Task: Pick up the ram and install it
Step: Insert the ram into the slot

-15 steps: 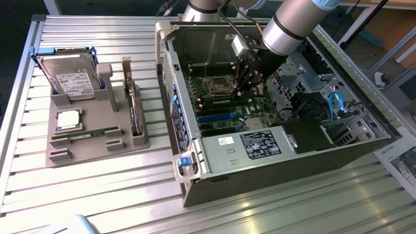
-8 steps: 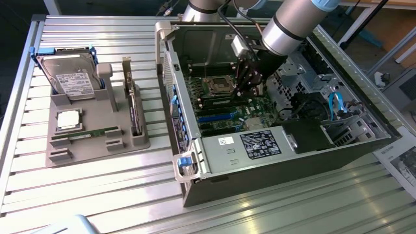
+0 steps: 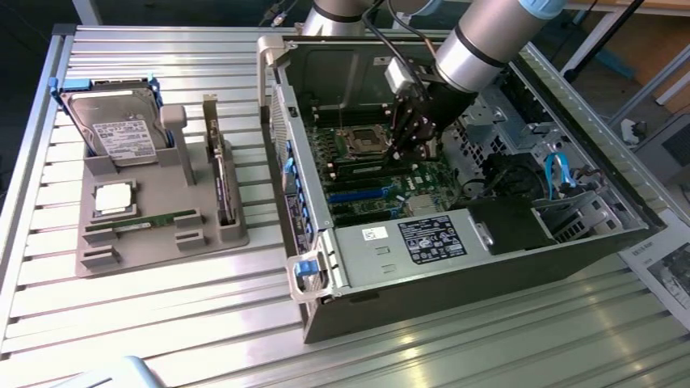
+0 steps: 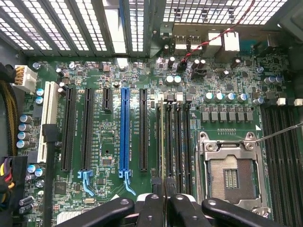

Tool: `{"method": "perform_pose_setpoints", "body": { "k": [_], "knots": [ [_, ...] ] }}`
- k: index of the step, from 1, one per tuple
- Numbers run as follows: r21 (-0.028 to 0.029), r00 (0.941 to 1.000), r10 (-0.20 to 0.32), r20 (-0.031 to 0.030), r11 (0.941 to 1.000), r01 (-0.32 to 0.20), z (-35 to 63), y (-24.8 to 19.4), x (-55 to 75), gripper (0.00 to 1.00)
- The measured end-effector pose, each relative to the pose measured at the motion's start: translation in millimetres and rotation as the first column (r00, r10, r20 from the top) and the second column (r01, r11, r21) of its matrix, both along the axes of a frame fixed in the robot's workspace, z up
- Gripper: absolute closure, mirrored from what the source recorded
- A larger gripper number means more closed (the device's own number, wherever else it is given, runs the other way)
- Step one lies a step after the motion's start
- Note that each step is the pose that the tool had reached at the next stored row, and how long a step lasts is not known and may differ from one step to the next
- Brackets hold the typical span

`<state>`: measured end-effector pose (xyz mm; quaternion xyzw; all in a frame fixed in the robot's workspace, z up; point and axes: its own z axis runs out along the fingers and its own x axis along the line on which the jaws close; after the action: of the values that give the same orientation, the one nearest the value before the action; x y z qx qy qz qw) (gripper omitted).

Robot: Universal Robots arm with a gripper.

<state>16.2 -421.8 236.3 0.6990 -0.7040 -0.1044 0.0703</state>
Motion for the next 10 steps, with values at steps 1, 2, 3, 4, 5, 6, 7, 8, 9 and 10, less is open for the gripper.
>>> {"method": "perform_pose_setpoints", "body": {
  "k": [1, 2, 3, 4, 5, 6, 7, 8, 9, 10],
  "knots": [
    [0.0000, 1.0000, 0.000, -0.0070, 1.0000, 0.000, 0.4, -0.1, 0.5, 0.88],
    [0.0002, 1.0000, 0.000, -0.0090, 1.0000, 0.000, 0.4, -0.1, 0.6, 0.88],
    [0.0001, 1.0000, 0.000, -0.0091, 1.0000, 0.000, 0.4, -0.1, 0.6, 0.88],
    [0.0001, 1.0000, 0.000, -0.0093, 1.0000, 0.000, 0.4, -0.1, 0.6, 0.88],
    [0.0001, 1.0000, 0.000, -0.0093, 1.0000, 0.000, 0.4, -0.1, 0.6, 0.88],
    [0.0001, 1.0000, 0.000, -0.0093, 1.0000, 0.000, 0.4, -0.1, 0.6, 0.88],
    [0.0000, 1.0000, 0.000, -0.0093, 1.0000, 0.000, 0.5, -0.1, 0.6, 0.88],
    [0.0001, 1.0000, 0.000, -0.0093, 1.0000, 0.000, 0.4, -0.1, 0.6, 0.88],
    [0.0001, 1.0000, 0.000, -0.0093, 1.0000, 0.000, 0.4, -0.1, 0.6, 0.88],
    [0.0001, 1.0000, 0.000, -0.0093, 1.0000, 0.000, 0.4, -0.1, 0.6, 0.88]
  ]
}}
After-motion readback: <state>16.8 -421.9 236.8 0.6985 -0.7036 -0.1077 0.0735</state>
